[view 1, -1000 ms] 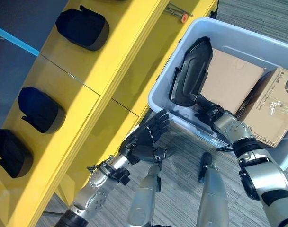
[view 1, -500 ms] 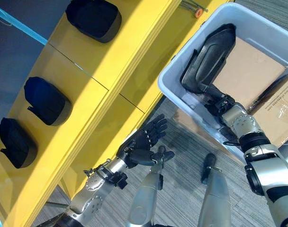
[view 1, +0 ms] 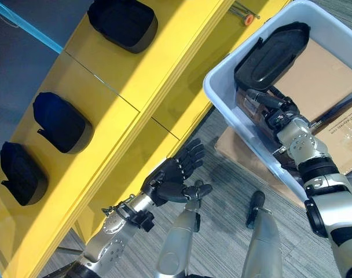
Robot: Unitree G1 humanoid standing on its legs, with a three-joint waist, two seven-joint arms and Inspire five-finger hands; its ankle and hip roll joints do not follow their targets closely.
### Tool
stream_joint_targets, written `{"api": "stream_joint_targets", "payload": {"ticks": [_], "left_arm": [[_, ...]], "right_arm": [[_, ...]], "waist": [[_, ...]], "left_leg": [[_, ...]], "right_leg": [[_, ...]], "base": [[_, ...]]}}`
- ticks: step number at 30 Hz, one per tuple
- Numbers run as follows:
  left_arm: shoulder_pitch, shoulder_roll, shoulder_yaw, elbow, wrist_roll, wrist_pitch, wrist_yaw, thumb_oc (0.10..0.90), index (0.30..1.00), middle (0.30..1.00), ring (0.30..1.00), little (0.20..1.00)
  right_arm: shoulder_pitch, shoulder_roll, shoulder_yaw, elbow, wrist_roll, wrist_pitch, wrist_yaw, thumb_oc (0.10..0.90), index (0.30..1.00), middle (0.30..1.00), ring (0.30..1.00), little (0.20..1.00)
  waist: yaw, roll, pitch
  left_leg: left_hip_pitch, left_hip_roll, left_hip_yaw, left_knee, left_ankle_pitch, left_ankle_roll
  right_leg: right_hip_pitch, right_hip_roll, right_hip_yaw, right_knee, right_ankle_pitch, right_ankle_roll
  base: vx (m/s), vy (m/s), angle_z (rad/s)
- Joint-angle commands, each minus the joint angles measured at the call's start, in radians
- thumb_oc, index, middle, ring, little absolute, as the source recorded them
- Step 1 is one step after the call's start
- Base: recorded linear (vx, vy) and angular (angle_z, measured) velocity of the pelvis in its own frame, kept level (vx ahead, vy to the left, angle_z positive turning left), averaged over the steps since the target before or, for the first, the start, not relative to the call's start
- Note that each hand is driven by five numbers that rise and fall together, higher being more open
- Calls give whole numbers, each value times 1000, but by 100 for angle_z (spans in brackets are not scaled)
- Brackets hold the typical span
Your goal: Move parts from the plastic box to the shelf.
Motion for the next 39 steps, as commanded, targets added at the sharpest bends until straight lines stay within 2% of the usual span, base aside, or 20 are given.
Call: {"api": "stream_joint_targets", "payload": {"ticks": [1, 10, 16, 20, 28, 33, 37, 39], "left_arm": [[29, 30, 55, -181, -53, -71, -44, 900, 1000, 1000, 1000, 1000], [40, 40, 62, -176, -51, -75, -64, 900, 1000, 1000, 1000, 1000], [49, 47, 75, -181, -37, -70, -70, 900, 1000, 1000, 1000, 1000], [56, 51, 86, -177, -35, -78, -78, 900, 1000, 1000, 1000, 1000], [46, 59, 91, -175, -38, -76, -72, 900, 1000, 1000, 1000, 1000], [32, 61, 94, -167, -28, -63, -79, 900, 1000, 1000, 1000, 1000], [26, 57, 93, -170, -14, -63, -82, 900, 1000, 1000, 1000, 1000], [25, 51, 96, -166, -8, -58, -89, 900, 1000, 1000, 1000, 1000]], "right_arm": [[-240, -155, -26, -173, -78, -169, -11, 900, 1000, 1000, 1000, 1000], [-223, -176, -54, -153, -58, -166, 8, 900, 1000, 1000, 1000, 1000], [-183, -201, -81, -153, 13, -163, 67, 900, 1000, 1000, 1000, 1000], [-148, -201, -110, -182, 95, -170, 67, 900, 1000, 1000, 1000, 1000], [-136, -212, -132, -157, -48, -162, 48, 900, 1000, 1000, 1000, 1000], [-123, -212, -124, -151, -52, -133, 56, 900, 1000, 1000, 1000, 1000], [-85, -196, -129, -168, 12, -119, 83, 900, 1000, 1000, 1000, 1000], [-43, -176, -149, -195, 104, -119, 116, 900, 1000, 1000, 1000, 1000]], "waist": [[-21, 43, 29], [-22, 13, 29], [-28, -10, 29], [-36, -20, 29], [-44, -37, 29], [-46, -55, 29], [-56, -67, 24], [-66, -73, 18]], "left_leg": [[51, 9, 33, 105, -190, 63], [90, 23, 33, 97, -198, 61], [107, 35, 35, 87, -194, 61], [122, 43, 42, 77, -193, 60], [164, 55, 44, 51, -187, 58], [172, 63, 44, 50, -187, 56], [181, 71, 50, 45, -187, 55], [190, 80, 56, 41, -187, 54]], "right_leg": [[157, 21, 32, -47, -124, -16], [222, 31, 19, -113, -100, -11], [255, 44, 16, -158, -76, -8], [274, 49, 17, -184, -64, -4], [324, 60, 20, -229, -48, -1], [341, 68, 18, -245, -41, 0], [351, 78, 25, -263, -33, 0], [356, 83, 28, -272, -29, 1]], "base": [[0, 0, 0], [-8, -16, -1], [-23, -39, -4], [-22, -26, -8], [-5, -22, -7], [-25, -56, -2], [-39, -55, -3], [-19, -62, -3]]}}
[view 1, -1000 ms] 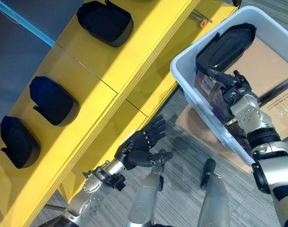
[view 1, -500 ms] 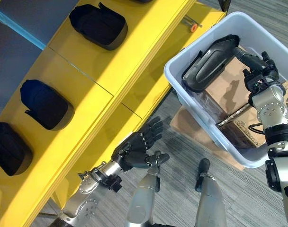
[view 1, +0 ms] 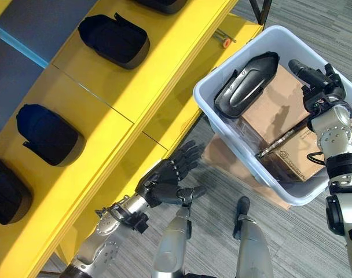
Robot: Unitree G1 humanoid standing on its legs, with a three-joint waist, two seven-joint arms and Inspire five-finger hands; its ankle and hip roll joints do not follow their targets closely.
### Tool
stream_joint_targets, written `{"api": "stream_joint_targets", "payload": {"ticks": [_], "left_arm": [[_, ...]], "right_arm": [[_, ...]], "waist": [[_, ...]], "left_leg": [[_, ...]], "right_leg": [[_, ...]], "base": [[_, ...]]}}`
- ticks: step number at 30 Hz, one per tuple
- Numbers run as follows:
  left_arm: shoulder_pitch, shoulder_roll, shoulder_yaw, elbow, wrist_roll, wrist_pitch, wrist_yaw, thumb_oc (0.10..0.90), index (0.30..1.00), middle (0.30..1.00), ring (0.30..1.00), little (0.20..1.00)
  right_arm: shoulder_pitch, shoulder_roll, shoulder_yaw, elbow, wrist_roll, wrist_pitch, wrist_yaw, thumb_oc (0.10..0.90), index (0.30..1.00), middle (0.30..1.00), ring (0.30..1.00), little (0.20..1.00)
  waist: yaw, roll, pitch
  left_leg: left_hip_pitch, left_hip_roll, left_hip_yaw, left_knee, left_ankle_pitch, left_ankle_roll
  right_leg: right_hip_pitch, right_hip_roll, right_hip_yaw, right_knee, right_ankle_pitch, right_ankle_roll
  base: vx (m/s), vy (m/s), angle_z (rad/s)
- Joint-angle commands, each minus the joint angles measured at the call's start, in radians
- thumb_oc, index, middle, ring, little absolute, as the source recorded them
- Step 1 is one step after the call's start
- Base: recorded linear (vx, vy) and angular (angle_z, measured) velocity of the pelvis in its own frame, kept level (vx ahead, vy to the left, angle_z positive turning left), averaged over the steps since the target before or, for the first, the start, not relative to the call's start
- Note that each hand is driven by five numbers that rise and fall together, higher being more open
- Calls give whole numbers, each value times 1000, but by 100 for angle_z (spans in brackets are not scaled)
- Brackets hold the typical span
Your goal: Move parts from the plastic box to the shelf.
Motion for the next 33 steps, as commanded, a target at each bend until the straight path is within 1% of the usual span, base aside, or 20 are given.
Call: {"api": "stream_joint_targets", "payload": {"ticks": [1, 2, 3, 4, 5, 6, 8, 11, 14, 16, 20, 21, 22, 24, 27, 30, 31, 33], "left_arm": [[7, 21, 58, -163, -8, -58, -63, 900, 1000, 1000, 1000, 1000], [8, 19, 59, -161, -5, -58, -72, 900, 1000, 1000, 1000, 1000], [10, 18, 59, -163, -2, -59, -79, 900, 1000, 1000, 1000, 1000], [12, 16, 60, -165, -5, -56, -79, 900, 1000, 1000, 1000, 1000], [15, 12, 58, -165, -2, -56, -78, 900, 1000, 1000, 1000, 1000], [17, 8, 57, -166, 4, -55, -74, 900, 1000, 1000, 1000, 1000], [22, 7, 61, -167, 2, -50, -75, 900, 1000, 1000, 1000, 1000], [15, 1, 57, -152, 5, -43, -83, 900, 1000, 1000, 1000, 1000], [13, -2, 53, -144, 6, -41, -95, 900, 1000, 1000, 1000, 1000], [13, -3, 52, -140, 6, -40, -103, 900, 1000, 1000, 1000, 1000], [14, -11, 42, -123, 18, -56, -112, 900, 1000, 1000, 1000, 1000], [16, -13, 51, -118, 12, -66, -105, 900, 1000, 1000, 1000, 1000], [17, -13, 53, -119, 12, -65, -104, 900, 1000, 1000, 1000, 1000], [21, -17, 68, -115, 17, -66, -102, 900, 1000, 1000, 1000, 1000], [25, -23, 82, -115, 18, -68, -83, 900, 1000, 1000, 1000, 1000], [28, -38, 91, -110, 24, -68, -80, 900, 1000, 1000, 1000, 1000], [28, -39, 90, -109, 24, -68, -81, 900, 1000, 1000, 1000, 1000], [26, -52, 83, -103, 24, -67, -87, 900, 1000, 1000, 1000, 1000]], "right_arm": [[-39, -37, -33, -172, 115, -57, 84, 900, 1000, 1000, 1000, 1000], [-7, -29, -48, -196, 123, -52, 94, 900, 1000, 1000, 1000, 1000], [25, -19, -58, -230, 88, -53, 97, 900, 1000, 1000, 1000, 1000], [48, -13, -62, -256, 44, -36, 93, 900, 1000, 1000, 1000, 1000], [62, -4, -59, -281, 51, -27, 85, 900, 1000, 1000, 1000, 1000], [82, 10, -65, -305, 87, -16, 86, 900, 1000, 1000, 1000, 1000], [103, 15, -74, -321, 125, 15, 96, 900, 1000, 1000, 1000, 1000], [108, 29, -77, -306, 172, 0, 111, 900, 1000, 1000, 1000, 1000], [101, 32, -89, -283, 217, 8, 114, 900, 1000, 1000, 1000, 1000], [102, 35, -96, -273, 220, 18, 118, 900, 1000, 1000, 1000, 1000], [126, 44, -93, -235, 179, 76, 154, 900, 1000, 1000, 1000, 1000], [163, 48, -90, -240, 180, 104, 176, 900, 1000, 1000, 1000, 1000], [170, 48, -92, -241, 177, 108, 183, 900, 1000, 1000, 1000, 1000], [205, 49, -92, -251, 155, 125, 214, 900, 1000, 1000, 1000, 1000], [261, 48, -99, -272, 193, 127, 230, 900, 1000, 1000, 1000, 1000], [336, 72, -118, -297, 213, 135, 235, 900, 1000, 1000, 1000, 1000], [340, 74, -119, -297, 209, 138, 236, 900, 1000, 1000, 1000, 1000], [365, 87, -119, -303, 175, 145, 252, 900, 1000, 1000, 1000, 1000]], "waist": [[-29, -30, -15], [-34, -33, -19], [-40, -35, -23], [-45, -36, -26], [-50, -37, -28], [-55, -39, -30], [-58, -42, -33], [-61, -46, -44], [-59, -45, -53], [-58, -44, -58], [-63, -43, -77], [-69, -45, -85], [-69, -46, -86], [-73, -49, -95], [-81, -60, -107], [-90, -78, -128], [-90, -79, -130], [-98, -89, -142]], "left_leg": [[40, 24, 33, 86, -174, 38], [45, 27, 36, 82, -174, 38], [53, 31, 41, 75, -173, 37], [59, 34, 43, 72, -172, 37], [63, 38, 46, 69, -171, 37], [67, 40, 46, 69, -170, 36], [72, 45, 45, 68, -170, 35], [79, 57, 46, 62, -164, 28], [85, 69, 43, 58, -159, 23], [89, 72, 41, 53, -156, 20], [106, 85, 43, 33, -143, 14], [114, 89, 43, 33, -142, 11], [115, 89, 42, 34, -142, 11], [123, 90, 42, 36, -145, 11], [135, 96, 42, 42, -151, 11], [151, 114, 45, 64, -160, 10], [152, 116, 45, 66, -160, 10], [160, 129, 53, 76, -158, 9]], "right_leg": [[115, 4, 41, -9, -154, -21], [119, 7, 41, -17, -150, -19], [124, 9, 44, -24, -148, -19], [127, 12, 46, -29, -146, -19], [129, 14, 50, -30, -146, -20], [131, 18, 54, -30, -146, -21], [135, 21, 54, -30, -148, -23], [138, 28, 56, -26, -154, -27], [141, 33, 54, -18, -163, -32], [142, 35, 53, -16, -166, -34], [152, 38, 51, -21, -167, -37], [156, 38, 53, -16, -169, -37], [157, 37, 53, -15, -169, -37], [163, 39, 54, -11, -173, -39], [170, 43, 53, 5, -185, -43], [185, 58, 50, 26, -203, -60], [187, 59, 49, 27, -204, -62], [198, 70, 46, 27, -206, -73]], "base": [[-15, -69, -5], [-22, -69, -6], [-22, -72, -5], [-15, -55, -7], [-6, -52, -8], [-7, -48, -6], [-6, -57, -13], [-3, -66, -6], [-4, -44, -7], [-3, -15, -3], [-4, 6, -1], [-11, 13, -4], [0, 0, 0], [9, -27, 1], [20, -82, 0], [35, -142, 1], [32, -94, 0], [18, -112, 1]]}}
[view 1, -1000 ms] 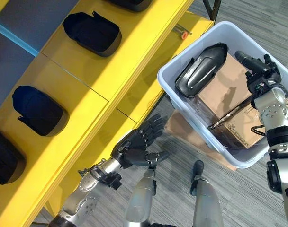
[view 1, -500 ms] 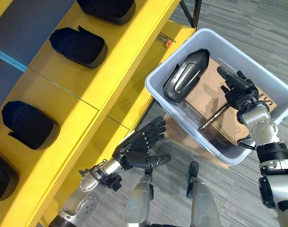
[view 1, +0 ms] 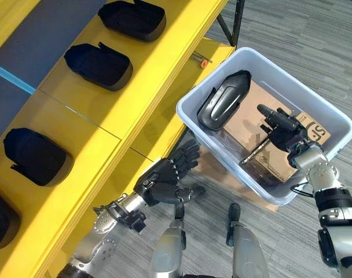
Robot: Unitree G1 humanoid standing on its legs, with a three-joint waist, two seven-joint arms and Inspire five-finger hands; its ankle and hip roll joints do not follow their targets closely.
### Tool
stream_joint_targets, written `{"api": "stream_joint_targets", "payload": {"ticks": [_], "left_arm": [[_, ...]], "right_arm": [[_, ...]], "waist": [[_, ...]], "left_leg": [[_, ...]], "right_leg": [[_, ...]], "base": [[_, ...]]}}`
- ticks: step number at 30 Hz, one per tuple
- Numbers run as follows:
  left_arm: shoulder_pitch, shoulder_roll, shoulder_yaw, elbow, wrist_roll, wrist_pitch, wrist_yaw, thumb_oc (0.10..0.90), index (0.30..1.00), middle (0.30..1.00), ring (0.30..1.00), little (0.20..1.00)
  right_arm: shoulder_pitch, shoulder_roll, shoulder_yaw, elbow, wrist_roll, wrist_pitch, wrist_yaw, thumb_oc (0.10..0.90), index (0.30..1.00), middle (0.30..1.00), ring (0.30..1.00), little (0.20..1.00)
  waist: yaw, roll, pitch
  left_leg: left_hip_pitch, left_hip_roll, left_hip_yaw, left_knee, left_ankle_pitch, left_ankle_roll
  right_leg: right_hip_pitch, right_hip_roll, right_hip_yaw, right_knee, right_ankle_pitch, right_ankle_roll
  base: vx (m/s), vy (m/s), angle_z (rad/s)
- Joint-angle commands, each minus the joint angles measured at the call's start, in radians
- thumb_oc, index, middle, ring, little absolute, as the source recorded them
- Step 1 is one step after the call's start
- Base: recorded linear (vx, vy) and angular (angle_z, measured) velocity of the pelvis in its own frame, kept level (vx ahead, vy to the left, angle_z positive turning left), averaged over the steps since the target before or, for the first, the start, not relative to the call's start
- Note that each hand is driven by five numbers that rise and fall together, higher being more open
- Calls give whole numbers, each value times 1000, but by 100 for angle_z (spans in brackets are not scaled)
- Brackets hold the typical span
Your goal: Move parts from the plastic box to the shelf.
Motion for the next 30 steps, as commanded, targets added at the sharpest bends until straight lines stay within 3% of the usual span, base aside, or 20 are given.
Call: {"api": "stream_joint_targets", "payload": {"ticks": [1, 3, 5, 6, 8, 10, 11, 13, 22, 30], "left_arm": [[17, -53, -4, -91, 26, -88, -44, 900, 1000, 1000, 1000, 1000], [-12, -70, -28, -62, 25, -79, -75, 900, 1000, 1000, 1000, 1000], [-25, -79, -38, -60, 29, -69, -89, 900, 1000, 1000, 1000, 1000], [-34, -87, -54, -56, 38, -70, -98, 900, 1000, 1000, 1000, 1000], [-38, -87, -67, -58, 38, -83, -90, 900, 1000, 1000, 1000, 1000], [-39, -85, -69, -61, 39, -88, -80, 900, 1000, 1000, 1000, 1000], [-47, -76, -66, -69, 33, -89, -58, 900, 1000, 1000, 1000, 1000], [-51, -73, -57, -71, 44, -82, -45, 900, 1000, 1000, 1000, 1000], [-83, -54, -30, -78, 51, -54, -53, 900, 1000, 1000, 1000, 1000], [-71, -38, -20, -80, 40, -43, -64, 900, 1000, 1000, 1000, 1000]], "right_arm": [[12, -3, -47, -127, -7, -32, 82, 900, 1000, 1000, 1000, 1000], [79, 4, -52, -183, -32, -43, 69, 900, 1000, 1000, 1000, 1000], [123, 7, -59, -227, -40, -52, 67, 900, 1000, 1000, 1000, 1000], [185, 7, -67, -282, -52, -60, 84, 900, 1000, 1000, 1000, 1000], [221, 11, -64, -321, -54, -63, 91, 900, 1000, 1000, 1000, 1000], [223, 15, -60, -325, -51, -68, 87, 900, 1000, 1000, 1000, 1000], [204, 24, -42, -307, -61, -76, 110, 900, 1000, 1000, 1000, 1000], [177, 29, -19, -297, -62, -73, 106, 900, 1000, 1000, 1000, 1000], [145, 35, 7, -291, -29, -99, 111, 900, 1000, 1000, 1000, 1000], [124, 13, 6, -299, -101, -97, 103, 900, 1000, 1000, 1000, 1000]], "waist": [[-47, -52, -146], [-88, -52, -155], [-109, -49, -156], [-128, -44, -154], [-127, -37, -149], [-120, -37, -145], [-94, -47, -137], [-68, -58, -136], [-37, -72, -125], [-29, -80, -118]], "left_leg": [[4, 97, 64, 124, -116, 1], [29, 122, 164, 98, -90, -6], [39, 121, 207, 91, -79, -9], [45, 86, 237, 76, -88, -3], [35, 28, 233, 48, -93, 12], [24, 8, 223, 37, -88, 15], [-11, -32, 170, 27, -77, 19], [-41, -56, 116, 40, -81, 26], [-18, -75, 123, -8, -99, 56], [3, -98, 141, -11, -122, 85]], "right_leg": [[75, 32, 10, 46, -179, -60], [88, 36, -25, 48, -180, -66], [97, 36, -39, 45, -179, -68], [112, 35, -53, 29, -173, -61], [127, 38, -57, -6, -155, -48], [136, 42, -54, -24, -148, -44], [154, 53, -37, -67, -133, -40], [156, 62, -20, -91, -122, -40], [122, 68, -45, -101, -108, -25], [116, 64, -36, -97, -94, -14]], "base": [[-2, -126, 11], [-18, -78, 32], [-14, -9, 69], [7, 27, 90], [32, 37, 74], [33, 16, 11], [55, 12, -5], [60, 17, -12], [39, 34, -12], [71, 44, 3]]}}
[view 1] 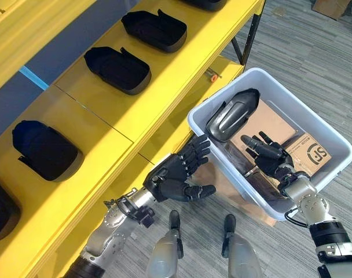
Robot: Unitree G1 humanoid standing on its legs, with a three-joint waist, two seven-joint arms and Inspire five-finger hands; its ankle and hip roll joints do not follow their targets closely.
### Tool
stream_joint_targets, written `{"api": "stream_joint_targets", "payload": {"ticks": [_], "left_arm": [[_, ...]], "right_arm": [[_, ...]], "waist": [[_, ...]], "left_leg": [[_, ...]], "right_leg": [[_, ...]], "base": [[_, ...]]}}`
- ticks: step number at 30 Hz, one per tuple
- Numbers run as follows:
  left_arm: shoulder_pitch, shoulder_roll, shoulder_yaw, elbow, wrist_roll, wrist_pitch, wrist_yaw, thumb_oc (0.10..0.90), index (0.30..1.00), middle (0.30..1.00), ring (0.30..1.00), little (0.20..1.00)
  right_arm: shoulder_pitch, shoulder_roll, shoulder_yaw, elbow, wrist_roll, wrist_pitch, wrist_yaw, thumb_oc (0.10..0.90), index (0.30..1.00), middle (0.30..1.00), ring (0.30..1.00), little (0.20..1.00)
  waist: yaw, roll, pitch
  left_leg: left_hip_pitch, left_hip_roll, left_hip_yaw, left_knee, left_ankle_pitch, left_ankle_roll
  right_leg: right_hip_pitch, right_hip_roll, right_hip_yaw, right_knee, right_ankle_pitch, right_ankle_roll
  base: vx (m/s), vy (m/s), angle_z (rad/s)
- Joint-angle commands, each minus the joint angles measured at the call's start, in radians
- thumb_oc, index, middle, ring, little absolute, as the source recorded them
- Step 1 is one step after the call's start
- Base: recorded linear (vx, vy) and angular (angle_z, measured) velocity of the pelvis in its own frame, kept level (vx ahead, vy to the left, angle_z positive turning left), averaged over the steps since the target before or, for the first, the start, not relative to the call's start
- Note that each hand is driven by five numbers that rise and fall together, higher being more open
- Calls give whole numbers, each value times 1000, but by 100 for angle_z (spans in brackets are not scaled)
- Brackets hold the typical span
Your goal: Move parts from the plastic box to the shelf.
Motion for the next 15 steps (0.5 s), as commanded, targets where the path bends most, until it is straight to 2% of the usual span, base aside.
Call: {"api": "stream_joint_targets", "payload": {"ticks": [1, 4, 5, 9, 13, 15], "left_arm": [[1, 26, 47, -98, -2, -58, -46, 900, 1000, 1000, 1000, 1000], [5, 35, 51, -98, -4, -49, -51, 900, 1000, 1000, 1000, 1000], [8, 35, 47, -95, -8, -52, -53, 900, 1000, 1000, 1000, 1000], [8, 46, 50, -94, -26, -50, -64, 900, 1000, 1000, 1000, 1000], [13, 58, 50, -94, -46, -46, -83, 900, 1000, 1000, 1000, 1000], [22, 59, 50, -92, -62, -39, -96, 900, 1000, 1000, 1000, 1000]], "right_arm": [[-112, -35, -24, -35, -30, -88, 34, 900, 1000, 1000, 1000, 1000], [-152, -60, -45, -5, 9, -89, -19, 900, 1000, 1000, 1000, 1000], [-186, -75, -59, 39, 65, -103, -41, 900, 1000, 1000, 1000, 1000], [-253, -102, -98, 127, 127, -134, -54, 900, 1000, 1000, 1000, 1000], [-298, -116, -139, 197, 163, -162, -74, 900, 1000, 1000, 1000, 1000], [-295, -114, -153, 209, 161, -152, -91, 900, 1000, 1000, 1000, 1000]], "waist": [[8, -35, -45], [17, -40, -48], [23, -40, -50], [38, -38, -55], [55, -34, -63], [60, -33, -67]], "left_leg": [[28, -66, 46, 1, -139, 66], [28, -73, 48, 9, -151, 74], [31, -73, 49, 7, -153, 76], [32, -75, 50, 6, -157, 80], [31, -90, 47, 28, -179, 100], [37, -99, 39, 39, -189, 113]], "right_leg": [[36, 92, 11, 47, -143, -57], [39, 92, 12, 46, -142, -55], [43, 93, 12, 45, -143, -54], [50, 92, 7, 48, -150, -55], [49, 89, -8, 102, -176, -59], [45, 90, -13, 147, -191, -59]], "base": [[82, 26, -3], [81, 38, -5], [68, 44, -5], [62, 81, -7], [71, 133, 0], [122, 157, -2]]}}
